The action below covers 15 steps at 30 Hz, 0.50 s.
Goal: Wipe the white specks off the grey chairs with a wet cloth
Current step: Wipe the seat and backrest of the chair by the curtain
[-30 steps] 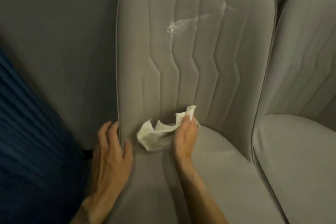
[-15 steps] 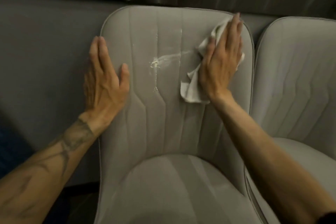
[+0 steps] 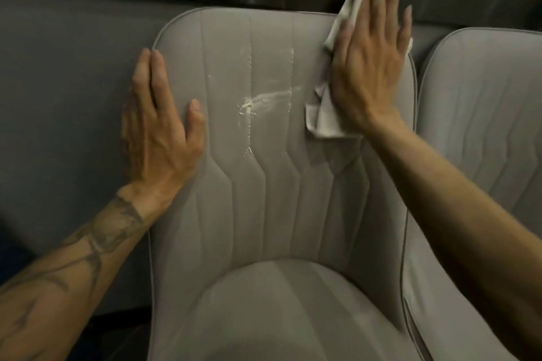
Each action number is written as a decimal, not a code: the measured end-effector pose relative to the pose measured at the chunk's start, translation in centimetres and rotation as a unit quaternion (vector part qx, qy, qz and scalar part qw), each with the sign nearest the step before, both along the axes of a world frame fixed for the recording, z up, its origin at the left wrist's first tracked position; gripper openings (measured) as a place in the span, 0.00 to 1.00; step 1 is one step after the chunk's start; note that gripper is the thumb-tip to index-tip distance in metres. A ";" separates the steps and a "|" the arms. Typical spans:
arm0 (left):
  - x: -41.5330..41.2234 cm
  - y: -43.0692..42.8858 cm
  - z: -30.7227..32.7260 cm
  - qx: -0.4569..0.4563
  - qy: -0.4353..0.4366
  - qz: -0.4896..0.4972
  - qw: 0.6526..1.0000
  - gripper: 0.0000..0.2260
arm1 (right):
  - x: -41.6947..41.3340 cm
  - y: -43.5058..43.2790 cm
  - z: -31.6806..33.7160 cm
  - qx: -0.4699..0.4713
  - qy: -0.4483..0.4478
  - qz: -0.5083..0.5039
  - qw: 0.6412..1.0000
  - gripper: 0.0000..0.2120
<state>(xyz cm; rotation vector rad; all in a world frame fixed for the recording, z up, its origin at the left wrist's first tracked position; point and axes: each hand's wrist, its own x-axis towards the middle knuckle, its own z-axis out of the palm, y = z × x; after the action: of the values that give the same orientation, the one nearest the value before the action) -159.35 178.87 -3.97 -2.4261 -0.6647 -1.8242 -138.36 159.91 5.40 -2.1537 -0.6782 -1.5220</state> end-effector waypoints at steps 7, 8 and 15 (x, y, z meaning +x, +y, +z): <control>0.1 0.0 -0.1 0.001 -0.005 -0.009 1.000 0.30 | -3.8 -0.5 -9.0 -0.115 -0.006 0.066 0.991 0.28; 0.1 -0.1 -0.1 -0.002 -0.002 -0.013 1.000 0.30 | -3.8 -1.4 -9.6 -0.147 -0.010 0.076 0.986 0.29; -0.1 -0.3 0.1 -0.013 0.007 -0.020 1.000 0.31 | -0.8 1.4 -0.6 0.016 0.011 0.031 0.999 0.27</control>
<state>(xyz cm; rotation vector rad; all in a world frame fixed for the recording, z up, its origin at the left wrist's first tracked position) -159.43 178.61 -3.88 -2.4831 -0.6493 -1.8229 -139.20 161.32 4.80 -2.1023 -0.7011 -1.4664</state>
